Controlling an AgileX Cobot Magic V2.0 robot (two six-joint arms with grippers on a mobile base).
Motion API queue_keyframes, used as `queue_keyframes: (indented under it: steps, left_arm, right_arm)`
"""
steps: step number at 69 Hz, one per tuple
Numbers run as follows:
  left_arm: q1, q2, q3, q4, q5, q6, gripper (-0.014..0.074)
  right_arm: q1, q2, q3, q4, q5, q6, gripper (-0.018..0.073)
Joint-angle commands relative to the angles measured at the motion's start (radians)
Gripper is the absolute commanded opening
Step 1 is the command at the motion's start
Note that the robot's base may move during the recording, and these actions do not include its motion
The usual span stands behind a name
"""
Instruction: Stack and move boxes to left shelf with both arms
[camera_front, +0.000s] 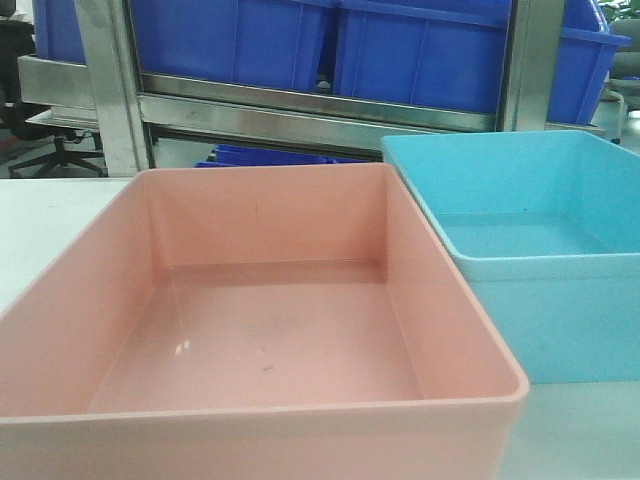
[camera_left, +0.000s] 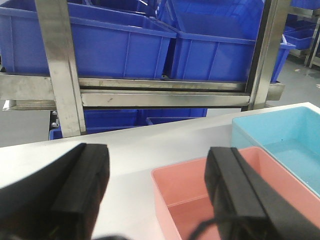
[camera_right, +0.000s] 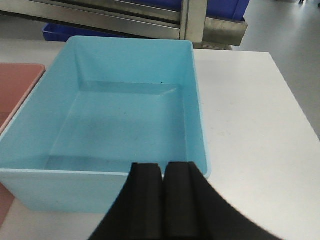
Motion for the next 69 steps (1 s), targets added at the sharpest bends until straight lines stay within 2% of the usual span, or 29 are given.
queue_keyframes:
  steps: [1,8,17,33,41,52,55,69]
  left_arm:
    - [-0.005,0.003,-0.031,-0.001,-0.095,0.002,0.0334]
    - [-0.005,0.003,-0.031,-0.002,-0.108,0.002,0.0334]
    - [-0.005,0.003,-0.031,-0.004,-0.120,0.002,0.0335]
    - [-0.005,0.003,-0.031,-0.004,-0.120,0.002,0.0335]
    - [-0.005,0.003,-0.031,-0.011,-0.123,0.002,0.0335]
    - [-0.005,0.003,-0.031,-0.011,-0.125,0.002,0.0335]
    - [-0.005,0.003,-0.031,-0.011,-0.125,0.002,0.0335]
    - [-0.005,0.003,-0.031,-0.011,-0.125,0.002,0.0335]
  right_arm:
    - [-0.005,0.080,-0.075,0.055,-0.057,0.000,0.0049]
    - [-0.005,0.152,-0.135,0.110,0.037,-0.001,0.0049]
    - [-0.005,0.280,-0.220,0.112,0.099,-0.001,0.0049]
    - [-0.009,0.620,-0.457,0.106,0.344,-0.001,0.0055]
    - [-0.057,0.778,-0.591,0.099,0.416,-0.001,0.0158]
    - [-0.123,0.953,-0.766,0.100,0.439,-0.091,0.0431]
    - [-0.133,1.006,-0.814,0.100,0.461,-0.114,0.0453]
    - [-0.159,1.236,-1.031,0.105,0.517,-0.182,0.0449]
